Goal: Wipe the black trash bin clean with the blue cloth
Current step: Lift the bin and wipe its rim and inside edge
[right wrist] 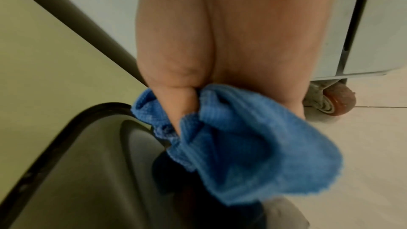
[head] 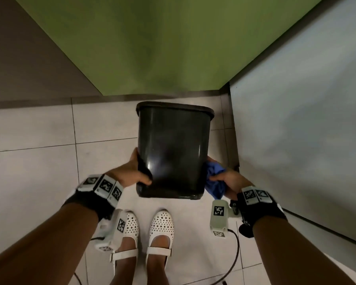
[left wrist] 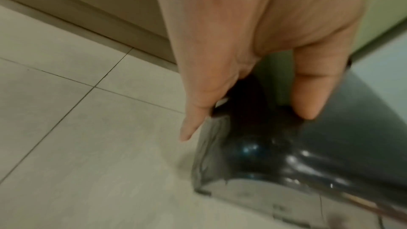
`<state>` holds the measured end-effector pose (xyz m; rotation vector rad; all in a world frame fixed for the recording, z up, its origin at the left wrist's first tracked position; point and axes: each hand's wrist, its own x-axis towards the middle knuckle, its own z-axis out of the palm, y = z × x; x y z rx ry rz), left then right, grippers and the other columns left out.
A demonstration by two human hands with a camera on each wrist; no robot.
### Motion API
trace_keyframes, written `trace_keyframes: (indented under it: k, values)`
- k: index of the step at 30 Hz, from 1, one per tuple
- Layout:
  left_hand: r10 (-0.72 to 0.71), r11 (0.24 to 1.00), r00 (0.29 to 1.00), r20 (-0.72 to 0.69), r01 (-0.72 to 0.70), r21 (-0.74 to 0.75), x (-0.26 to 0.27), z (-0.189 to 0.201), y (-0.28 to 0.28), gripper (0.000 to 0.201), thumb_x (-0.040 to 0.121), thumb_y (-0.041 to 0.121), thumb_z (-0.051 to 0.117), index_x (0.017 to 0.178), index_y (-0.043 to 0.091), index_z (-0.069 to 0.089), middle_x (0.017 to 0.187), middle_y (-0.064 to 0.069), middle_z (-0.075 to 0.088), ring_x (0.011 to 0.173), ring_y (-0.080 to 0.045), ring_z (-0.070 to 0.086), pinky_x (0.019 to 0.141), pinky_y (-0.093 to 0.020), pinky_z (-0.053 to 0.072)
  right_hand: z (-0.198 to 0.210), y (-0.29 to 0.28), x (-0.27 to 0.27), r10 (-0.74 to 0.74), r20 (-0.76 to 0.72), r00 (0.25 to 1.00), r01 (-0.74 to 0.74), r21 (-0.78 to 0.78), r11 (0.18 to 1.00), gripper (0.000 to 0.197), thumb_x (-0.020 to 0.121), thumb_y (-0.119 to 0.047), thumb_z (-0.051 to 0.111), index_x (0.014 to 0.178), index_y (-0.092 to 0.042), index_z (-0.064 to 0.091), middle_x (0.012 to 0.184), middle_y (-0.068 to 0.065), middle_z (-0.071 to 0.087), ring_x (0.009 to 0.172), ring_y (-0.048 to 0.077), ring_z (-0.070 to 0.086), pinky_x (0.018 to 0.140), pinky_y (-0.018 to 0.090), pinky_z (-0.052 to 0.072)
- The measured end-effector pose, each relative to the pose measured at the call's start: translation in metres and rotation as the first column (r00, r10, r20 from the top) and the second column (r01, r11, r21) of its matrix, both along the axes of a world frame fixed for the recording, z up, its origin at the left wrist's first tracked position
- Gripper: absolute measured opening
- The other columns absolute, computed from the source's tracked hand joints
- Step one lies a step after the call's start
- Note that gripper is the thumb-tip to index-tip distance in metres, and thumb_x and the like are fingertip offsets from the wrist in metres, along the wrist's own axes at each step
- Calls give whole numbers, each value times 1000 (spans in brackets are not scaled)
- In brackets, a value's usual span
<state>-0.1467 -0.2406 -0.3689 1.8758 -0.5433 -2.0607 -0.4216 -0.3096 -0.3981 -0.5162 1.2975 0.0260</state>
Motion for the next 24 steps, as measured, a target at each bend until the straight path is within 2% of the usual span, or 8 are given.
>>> trace_keyframes:
  k: [3, 5, 9, 12, 14, 16, 18, 24]
  values:
    - [-41, 996, 996, 79, 47, -80, -4, -15, 20, 109, 68, -16, 66, 146, 23, 0, 136, 1, 37, 133, -19, 31, 103, -30, 34, -1, 3, 9, 11, 149, 989, 9, -129, 992, 61, 84, 16, 37, 134, -19, 40, 137, 8, 48, 129, 30, 44, 108, 38, 36]
    - [10, 990, 991, 132, 8, -141, -8, -23, 27, 110, 68, -15, 66, 145, 24, -2, 140, -4, 37, 134, -21, 33, 107, -37, 38, -8, 5, 13, -29, 146, 989, 52, -158, 986, 65, 85, 17, 34, 140, -19, 34, 139, 4, 46, 133, 28, 39, 110, 41, 32]
    - [111, 965, 968, 225, -50, -259, -22, -40, 30, 99, 74, -17, 58, 143, 18, -4, 123, -1, 34, 113, -13, 38, 69, -7, 47, -30, 8, 22, -73, 94, 993, 95, -258, 961, 55, 82, 2, 44, 132, -21, 43, 139, 8, 47, 126, 24, 48, 107, 40, 36]
    - [193, 946, 958, 214, -123, -301, -28, -64, 36, 95, 76, -18, 55, 141, 23, -1, 125, 1, 34, 120, -17, 41, 94, -26, 47, -48, 8, 22, -104, 14, 994, 104, -291, 951, 49, 89, 9, 39, 117, -30, 53, 130, 5, 55, 118, 22, 54, 94, 29, 47]
    - [260, 928, 950, 172, -197, -316, -30, -80, 41, 89, 78, -20, 50, 141, 23, 3, 122, 6, 37, 120, -16, 42, 96, -28, 49, -59, 7, 22, -98, -16, 995, 88, -312, 946, 49, 92, 9, 38, 114, -31, 54, 120, -1, 60, 111, 16, 58, 87, 22, 50]
    - [305, 911, 937, 171, -235, -338, -35, -91, 42, 86, 79, -22, 46, 141, 20, 4, 115, 14, 40, 114, -13, 43, 92, -21, 50, -68, 8, 22, -89, -60, 994, 63, -348, 935, 46, 93, 7, 39, 116, -30, 53, 117, 0, 60, 110, 19, 58, 93, 29, 47]
    - [306, 906, 934, 185, -226, -359, -39, -101, 44, 87, 77, -23, 45, 142, 17, 2, 113, 15, 40, 112, -12, 43, 98, -28, 44, -75, 11, 19, -78, -117, 990, 29, -370, 929, 39, 94, 4, 40, 119, -24, 52, 118, 4, 58, 111, 24, 56, 97, 35, 44]
    - [229, 939, 951, 210, -159, -306, -45, -112, 47, 85, 72, -25, 38, 138, 18, 6, 110, 15, 39, 109, -7, 41, 73, -20, 44, -86, 20, 3, -213, -187, 959, 149, -310, 939, 30, 86, 15, 44, 87, -13, 53, 87, 6, 56, 77, 16, 55, 65, 21, 46]
